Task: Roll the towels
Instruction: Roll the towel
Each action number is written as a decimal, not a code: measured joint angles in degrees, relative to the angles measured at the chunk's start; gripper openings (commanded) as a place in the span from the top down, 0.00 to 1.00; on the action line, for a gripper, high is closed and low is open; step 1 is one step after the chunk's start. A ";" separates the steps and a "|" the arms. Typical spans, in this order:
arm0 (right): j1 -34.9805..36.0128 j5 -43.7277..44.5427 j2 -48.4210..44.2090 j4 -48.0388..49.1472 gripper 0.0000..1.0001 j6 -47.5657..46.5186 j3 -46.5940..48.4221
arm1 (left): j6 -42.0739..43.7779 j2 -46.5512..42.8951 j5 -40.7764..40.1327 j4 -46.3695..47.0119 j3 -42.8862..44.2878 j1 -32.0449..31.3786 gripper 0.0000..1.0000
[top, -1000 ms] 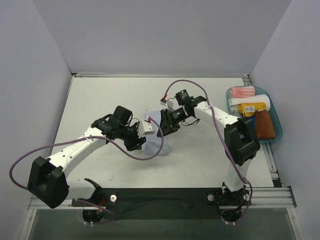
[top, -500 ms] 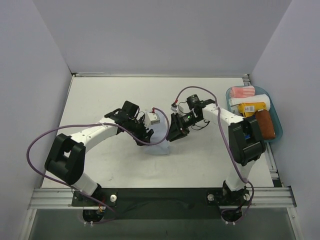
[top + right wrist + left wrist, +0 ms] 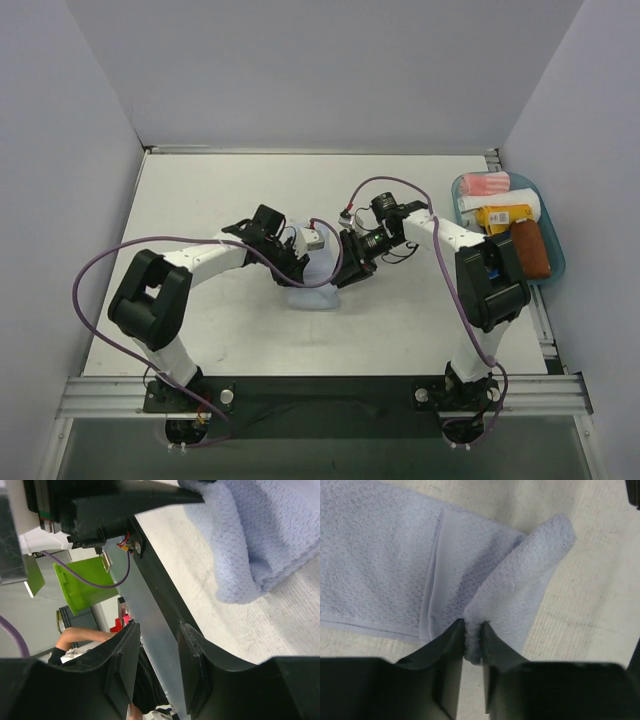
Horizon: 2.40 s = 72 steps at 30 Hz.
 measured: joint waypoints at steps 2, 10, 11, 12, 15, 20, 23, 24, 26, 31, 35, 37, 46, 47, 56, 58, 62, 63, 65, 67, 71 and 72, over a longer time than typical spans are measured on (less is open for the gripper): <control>0.00 0.00 0.00 -0.02 0.64 0.02 0.00 | -0.13 -0.02 1.07 -0.39 0.04 0.59 0.89; 1.33 0.31 0.13 -0.04 0.68 0.52 0.83 | -1.11 0.17 3.17 -4.46 0.42 4.26 1.00; 1.95 0.33 0.35 -0.04 0.69 0.76 1.36 | -1.33 0.74 3.61 -4.96 0.72 4.55 1.00; 2.64 0.35 0.74 0.07 0.69 0.94 2.01 | -1.66 1.62 4.15 -5.29 1.20 4.90 1.00; 4.98 0.59 2.29 0.92 0.71 1.73 3.21 | -2.99 5.44 5.33 -5.60 2.51 5.79 1.00; 7.58 1.27 5.27 3.02 0.78 4.31 3.32 | -5.44 8.66 8.41 -5.90 3.50 8.13 1.00; 7.98 1.73 8.20 5.46 0.80 6.60 3.21 | -6.25 9.33 9.22 -5.99 3.98 9.27 1.00; 7.93 1.77 9.57 6.64 0.81 7.65 3.23 | -6.51 9.42 9.42 -5.99 3.98 9.49 1.00; 7.74 2.12 11.82 9.11 0.83 9.81 3.13 | -6.95 9.53 9.70 -5.97 3.98 9.64 1.00; 7.08 5.27 14.53 15.78 0.93 15.80 2.27 | -7.26 9.73 10.01 -5.81 3.93 9.64 1.00; 7.04 10.47 15.61 16.70 0.96 17.31 2.49 | -7.15 9.68 10.23 -5.31 3.54 9.73 0.77; 7.08 11.30 16.26 16.41 0.96 17.53 2.86 | -6.99 9.20 10.54 -4.87 2.95 9.99 0.60; 8.00 14.32 16.76 12.41 0.95 16.48 5.44 | 0.04 -8.07 3.19 -5.09 -1.90 8.20 0.32; 8.17 14.69 16.79 11.93 0.94 16.33 5.73 | 1.90 -10.56 1.14 -4.70 -2.14 6.38 0.32; 8.24 15.15 17.99 9.20 0.91 15.74 7.87 | 14.71 -12.68 -18.16 -3.87 -6.47 -15.74 0.34; 8.17 14.51 18.53 8.83 0.90 15.74 8.31 | 16.11 -10.56 -21.16 -3.56 -6.78 -17.05 0.34; 7.65 12.76 19.32 8.61 0.89 15.82 8.61 | 18.49 -7.32 -26.29 -1.77 -7.76 -18.38 0.34; 7.34 12.35 19.52 8.55 0.88 15.82 8.72 | 18.91 -6.73 -27.23 -0.96 -8.28 -18.62 0.35; 7.10 11.67 19.78 8.44 0.87 15.89 8.87 | 19.87 -6.03 -28.83 0.76 -8.90 -19.02 0.41; 7.06 11.32 19.91 8.39 0.85 15.96 8.92 | 20.17 -5.42 -30.05 2.25 -8.94 -19.30 0.61; 6.75 10.47 20.00 8.39 0.78 15.96 8.94 | 21.51 -4.17 -31.67 4.22 -8.66 -19.26 0.95; 6.64 10.01 20.00 8.37 0.78 15.80 8.96 | 21.75 -4.13 -31.28 3.74 -8.39 -19.17 0.99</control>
